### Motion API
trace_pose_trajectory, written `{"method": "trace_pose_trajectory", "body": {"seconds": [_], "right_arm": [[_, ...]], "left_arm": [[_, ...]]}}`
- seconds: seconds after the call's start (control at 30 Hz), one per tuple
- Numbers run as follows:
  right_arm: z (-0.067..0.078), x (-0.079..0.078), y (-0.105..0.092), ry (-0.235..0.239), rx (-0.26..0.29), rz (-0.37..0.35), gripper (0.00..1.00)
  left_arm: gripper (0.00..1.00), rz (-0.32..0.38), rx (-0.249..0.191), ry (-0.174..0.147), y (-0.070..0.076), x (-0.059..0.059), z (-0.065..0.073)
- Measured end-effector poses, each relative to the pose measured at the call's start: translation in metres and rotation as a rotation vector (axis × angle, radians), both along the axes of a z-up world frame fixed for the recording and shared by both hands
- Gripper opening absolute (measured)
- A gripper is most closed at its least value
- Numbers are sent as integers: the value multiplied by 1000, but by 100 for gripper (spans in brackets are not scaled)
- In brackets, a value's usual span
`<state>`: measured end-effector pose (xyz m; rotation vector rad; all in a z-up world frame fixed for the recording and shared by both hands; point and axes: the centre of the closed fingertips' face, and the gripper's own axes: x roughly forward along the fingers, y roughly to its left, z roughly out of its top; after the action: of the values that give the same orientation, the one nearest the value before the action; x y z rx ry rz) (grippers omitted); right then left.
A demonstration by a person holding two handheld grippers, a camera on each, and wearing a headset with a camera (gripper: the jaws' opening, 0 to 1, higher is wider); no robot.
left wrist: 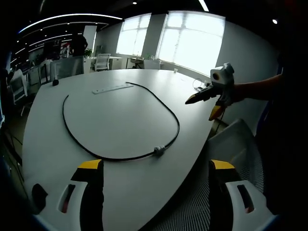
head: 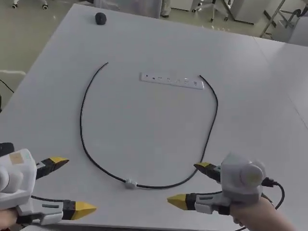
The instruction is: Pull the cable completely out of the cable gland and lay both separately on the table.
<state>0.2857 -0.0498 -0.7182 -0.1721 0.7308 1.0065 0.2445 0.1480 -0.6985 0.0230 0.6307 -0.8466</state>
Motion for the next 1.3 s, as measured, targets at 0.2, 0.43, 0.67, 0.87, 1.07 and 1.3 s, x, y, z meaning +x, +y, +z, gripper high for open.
{"method": "trace_pose_trajectory", "body": {"seconds": [0.2, 0.43, 0.67, 0.87, 1.07, 1.3], "right_arm": [[-8, 7, 18, 23, -48, 60, 78], [-16, 12, 34, 46, -102, 111, 69], [-30, 8, 52, 75, -161, 192, 59], [-45, 10, 66, 87, -209, 235, 52], [-52, 13, 76, 100, -225, 258, 48], [-63, 14, 88, 106, -279, 332, 45]], "left_arm": [[90, -15, 2, -2, -7, 0, -1], [89, -4, -3, 3, -3, -1, -1], [88, 21, -9, 4, 4, -8, -1], [88, 37, -9, 13, 9, -18, -4], [88, 48, 3, 17, 15, -23, -8], [88, 58, -1, 17, 15, -21, -6]]}}
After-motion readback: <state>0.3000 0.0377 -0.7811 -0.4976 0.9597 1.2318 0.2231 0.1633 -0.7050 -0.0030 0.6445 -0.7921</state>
